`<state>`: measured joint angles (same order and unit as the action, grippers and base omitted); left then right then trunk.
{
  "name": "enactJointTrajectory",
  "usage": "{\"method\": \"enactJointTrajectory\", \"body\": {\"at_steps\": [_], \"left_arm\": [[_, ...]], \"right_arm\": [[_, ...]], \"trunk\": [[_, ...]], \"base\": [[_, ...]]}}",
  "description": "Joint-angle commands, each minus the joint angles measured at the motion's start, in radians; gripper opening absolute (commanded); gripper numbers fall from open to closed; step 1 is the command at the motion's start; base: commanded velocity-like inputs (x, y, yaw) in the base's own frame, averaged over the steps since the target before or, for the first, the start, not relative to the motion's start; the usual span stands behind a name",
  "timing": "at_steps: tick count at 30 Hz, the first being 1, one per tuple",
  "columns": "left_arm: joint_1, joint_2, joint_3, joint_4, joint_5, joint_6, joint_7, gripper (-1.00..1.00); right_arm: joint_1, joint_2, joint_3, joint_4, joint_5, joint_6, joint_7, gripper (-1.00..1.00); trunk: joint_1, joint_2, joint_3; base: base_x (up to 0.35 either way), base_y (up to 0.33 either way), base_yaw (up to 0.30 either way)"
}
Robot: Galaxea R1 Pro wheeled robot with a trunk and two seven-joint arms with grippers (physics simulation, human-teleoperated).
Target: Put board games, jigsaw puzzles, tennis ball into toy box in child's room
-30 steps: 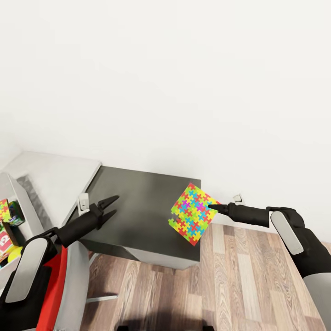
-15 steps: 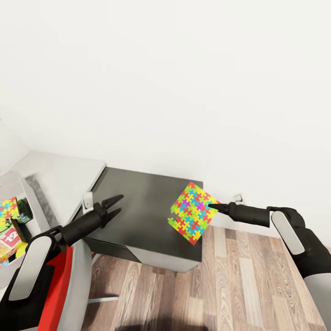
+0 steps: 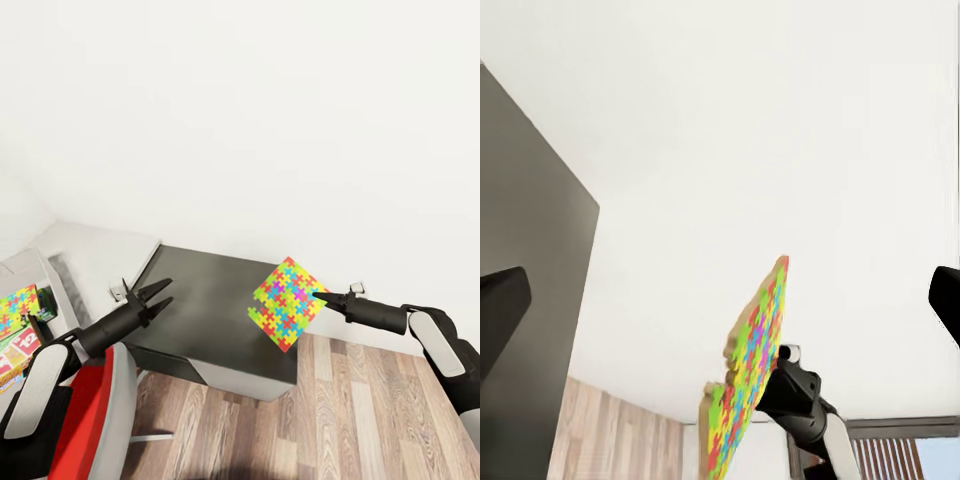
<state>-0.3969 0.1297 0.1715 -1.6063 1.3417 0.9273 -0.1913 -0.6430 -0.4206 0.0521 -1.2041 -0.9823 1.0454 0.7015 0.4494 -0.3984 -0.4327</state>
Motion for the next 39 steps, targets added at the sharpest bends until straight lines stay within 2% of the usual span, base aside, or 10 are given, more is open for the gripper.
{"method": "enactJointTrajectory", "body": {"at_steps": [1, 4, 7, 16, 24, 26, 30, 37, 39], "left_arm": [[0.0, 0.002, 0.006, 0.0, -0.006, 0.005, -0.014, 1.0], [0.002, 0.008, 0.028, 0.0, -0.006, 0.013, -0.042, 1.0], [0.009, 0.011, 0.054, 0.0, -0.006, 0.024, -0.071, 1.0], [0.03, 0.015, 0.105, 0.0, -0.005, 0.037, -0.112, 1.0], [0.033, 0.013, 0.106, 0.0, -0.006, 0.038, -0.12, 1.0], [0.032, 0.012, 0.105, 0.0, -0.006, 0.039, -0.121, 1.0], [0.032, 0.013, 0.104, 0.0, -0.006, 0.039, -0.125, 1.0], [0.034, 0.015, 0.11, 0.0, -0.006, 0.05, -0.15, 1.0], [0.034, 0.015, 0.113, 0.0, -0.006, 0.054, -0.157, 1.0]], "right_arm": [[0.009, -0.005, 0.001, -0.011, -0.017, 0.002, 0.005, -1.0], [0.029, -0.015, 0.002, -0.047, -0.063, 0.002, 0.003, -1.0], [0.04, -0.02, 0.005, -0.072, -0.086, 0.002, 0.001, -1.0], [0.053, -0.029, 0.007, -0.091, -0.108, 0.002, 0.0, -1.0], [0.051, -0.034, 0.011, -0.075, -0.113, 0.002, -0.002, -1.0], [0.046, -0.031, 0.011, -0.045, -0.113, 0.002, -0.003, -1.0], [0.019, -0.025, 0.012, 0.005, -0.113, 0.002, -0.003, -1.0], [-0.117, -0.015, 0.035, 0.134, -0.113, 0.002, -0.021, -1.0], [-0.134, -0.013, 0.04, 0.154, -0.113, 0.002, -0.026, -1.0]], "trunk": [[0.001, -0.002, 0.0], [0.001, -0.002, 0.005], [0.001, -0.002, 0.01], [0.001, -0.002, 0.024], [0.001, -0.002, 0.037], [0.001, -0.002, 0.041], [0.001, -0.002, 0.047], [0.001, -0.002, 0.057], [0.001, -0.002, 0.06]], "base": [[0.0, 0.0, 0.093], [0.0, 0.0, 0.096], [0.0, 0.0, 0.099], [0.0, 0.0, 0.101], [0.0, 0.0, 0.11], [0.0, 0.0, 0.13], [0.0, 0.0, 0.149], [0.0, 0.0, 0.17], [0.0, 0.0, 0.181]]}}
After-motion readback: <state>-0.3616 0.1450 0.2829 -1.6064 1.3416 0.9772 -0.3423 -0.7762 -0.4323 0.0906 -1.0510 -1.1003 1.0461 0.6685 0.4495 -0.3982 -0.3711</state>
